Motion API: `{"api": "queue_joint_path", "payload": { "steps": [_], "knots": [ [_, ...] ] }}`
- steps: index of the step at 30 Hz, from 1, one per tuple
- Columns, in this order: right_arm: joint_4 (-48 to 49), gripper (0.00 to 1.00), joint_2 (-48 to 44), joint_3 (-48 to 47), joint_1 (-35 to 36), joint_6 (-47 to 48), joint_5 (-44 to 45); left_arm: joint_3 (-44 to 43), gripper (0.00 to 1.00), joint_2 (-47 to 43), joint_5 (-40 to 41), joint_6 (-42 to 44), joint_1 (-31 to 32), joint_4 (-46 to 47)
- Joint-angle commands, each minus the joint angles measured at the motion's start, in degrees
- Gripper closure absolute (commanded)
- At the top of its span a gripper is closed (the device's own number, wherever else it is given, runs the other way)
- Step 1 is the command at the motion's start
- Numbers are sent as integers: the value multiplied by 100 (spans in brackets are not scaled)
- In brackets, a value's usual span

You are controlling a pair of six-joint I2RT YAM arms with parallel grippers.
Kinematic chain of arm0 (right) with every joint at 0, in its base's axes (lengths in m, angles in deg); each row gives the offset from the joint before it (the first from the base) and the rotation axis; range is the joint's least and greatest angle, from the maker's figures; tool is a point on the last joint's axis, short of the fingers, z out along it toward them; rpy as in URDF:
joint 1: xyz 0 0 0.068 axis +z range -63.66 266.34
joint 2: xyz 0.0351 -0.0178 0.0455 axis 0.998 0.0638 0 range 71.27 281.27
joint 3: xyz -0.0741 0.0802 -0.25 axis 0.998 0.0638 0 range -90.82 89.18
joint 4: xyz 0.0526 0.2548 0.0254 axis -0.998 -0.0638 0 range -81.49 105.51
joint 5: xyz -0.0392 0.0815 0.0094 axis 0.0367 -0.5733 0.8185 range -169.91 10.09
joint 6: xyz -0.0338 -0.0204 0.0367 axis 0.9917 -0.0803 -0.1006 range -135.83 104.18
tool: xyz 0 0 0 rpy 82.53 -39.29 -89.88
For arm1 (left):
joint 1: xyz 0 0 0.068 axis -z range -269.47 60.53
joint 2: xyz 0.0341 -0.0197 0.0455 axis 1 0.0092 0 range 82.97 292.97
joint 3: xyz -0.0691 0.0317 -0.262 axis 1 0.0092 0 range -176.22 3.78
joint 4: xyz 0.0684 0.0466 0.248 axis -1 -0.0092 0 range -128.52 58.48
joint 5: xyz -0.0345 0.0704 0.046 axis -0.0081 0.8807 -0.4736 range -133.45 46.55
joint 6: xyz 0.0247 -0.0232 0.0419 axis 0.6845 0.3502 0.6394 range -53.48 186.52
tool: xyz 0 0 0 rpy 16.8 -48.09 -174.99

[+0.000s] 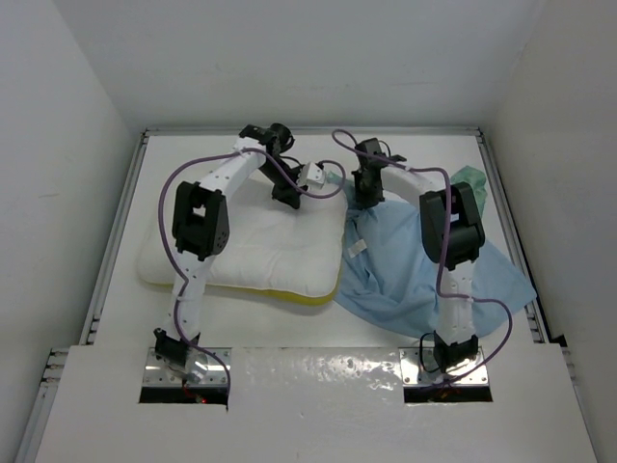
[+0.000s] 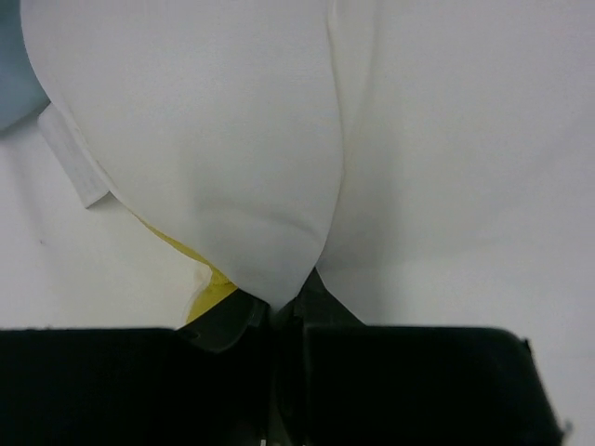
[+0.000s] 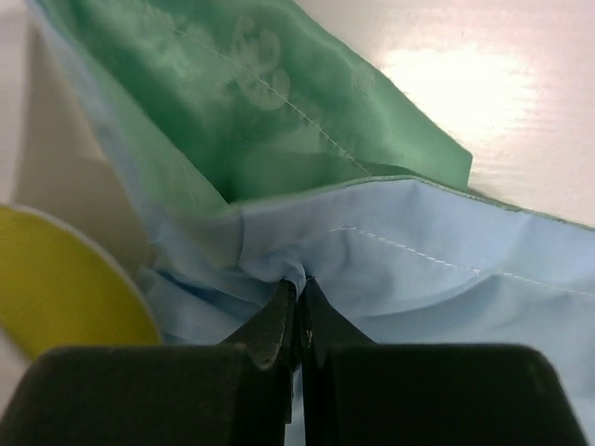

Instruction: Put the pillow into the pillowcase

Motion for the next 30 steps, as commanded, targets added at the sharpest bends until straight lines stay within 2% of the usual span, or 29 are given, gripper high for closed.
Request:
{"api": "queue_joint_path", "payload": {
  "steps": [1,5,7,8,12,14,15,19,21,23,28,30],
  "knots": [
    [137,100,-282,-671,20,307,-103,-427,100,-347,42,449,293,-439],
    [243,100,-598,-1138,37,816,-498,-462,100,-295,42,704,504,-360],
    [269,100,-783,-1148,29,983,-998,-305,100,-251,165,617,627,-72],
    [269,100,-853,-1113,55,1237,-1575,-260,100,-233,192,555,654,61],
    [-195,100,-1021,-954,152,1862,-2519,-120,100,-180,778,-1048,593,1396],
    [-572,100,-1082,-867,152,2109,-2731,-102,100,-198,1043,-1675,470,2239],
    [-662,100,-1143,-797,152,2196,-2740,-102,100,-250,1088,-2269,304,2486],
    [-1215,100,-1425,-541,116,2802,-2872,126,100,-487,1299,-3163,-22,3593],
    [-1322,100,-1434,-524,116,2804,-3178,179,100,-514,1125,-3067,-23,3622],
    [-998,100,-1390,-480,116,2550,-3416,240,100,-497,722,-3249,4,3726],
    [29,100,-1215,-664,116,1585,-3742,460,100,-365,684,-3347,328,4307],
    [259,100,-1144,-725,125,1180,-3751,513,100,-286,676,-3698,382,4700]
  ]
}}
